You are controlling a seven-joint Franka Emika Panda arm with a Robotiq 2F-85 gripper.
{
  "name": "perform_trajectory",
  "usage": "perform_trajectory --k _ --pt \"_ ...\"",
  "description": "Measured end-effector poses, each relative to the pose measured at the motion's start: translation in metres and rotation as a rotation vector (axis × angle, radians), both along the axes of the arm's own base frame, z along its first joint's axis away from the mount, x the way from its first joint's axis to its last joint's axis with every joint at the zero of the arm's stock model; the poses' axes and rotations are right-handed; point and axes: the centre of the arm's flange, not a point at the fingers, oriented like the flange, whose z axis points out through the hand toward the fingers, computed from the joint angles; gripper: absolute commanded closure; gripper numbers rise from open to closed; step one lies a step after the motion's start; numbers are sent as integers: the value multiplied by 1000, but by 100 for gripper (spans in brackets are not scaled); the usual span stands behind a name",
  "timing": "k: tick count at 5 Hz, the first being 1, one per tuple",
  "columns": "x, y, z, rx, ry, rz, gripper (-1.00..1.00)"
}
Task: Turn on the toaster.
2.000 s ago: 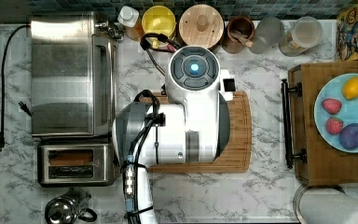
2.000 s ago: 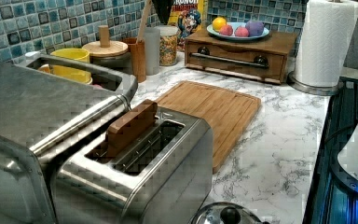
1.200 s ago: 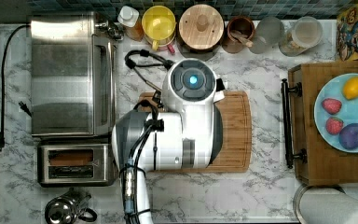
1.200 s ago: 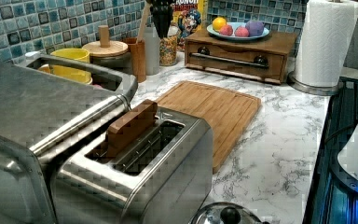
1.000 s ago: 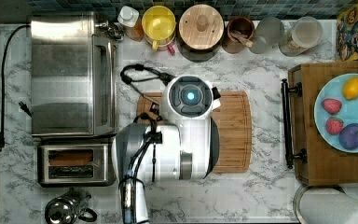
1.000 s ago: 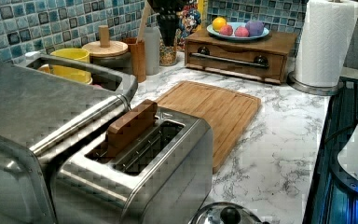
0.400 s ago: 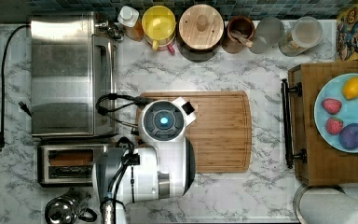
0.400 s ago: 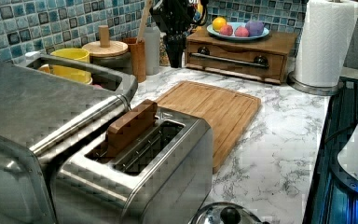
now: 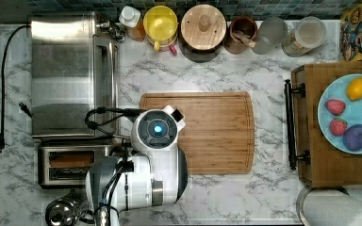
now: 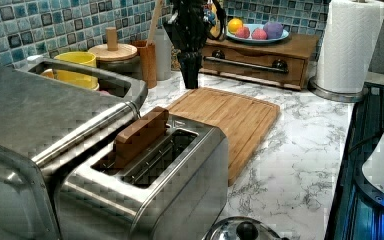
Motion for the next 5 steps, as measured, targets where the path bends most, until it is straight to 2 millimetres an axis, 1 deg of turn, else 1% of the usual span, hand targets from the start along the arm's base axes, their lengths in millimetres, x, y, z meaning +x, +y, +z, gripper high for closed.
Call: perform_trajectory --k 1,2,3,4,5 --pt "-18 3 -17 12 44 -5 100" --pt "-38 8 -29 16 59 83 100" --pt "-56 19 -31 77 41 130 100" --pt "-68 32 -26 62 -69 149 100" --pt "-81 50 -13 56 -141 191 100"
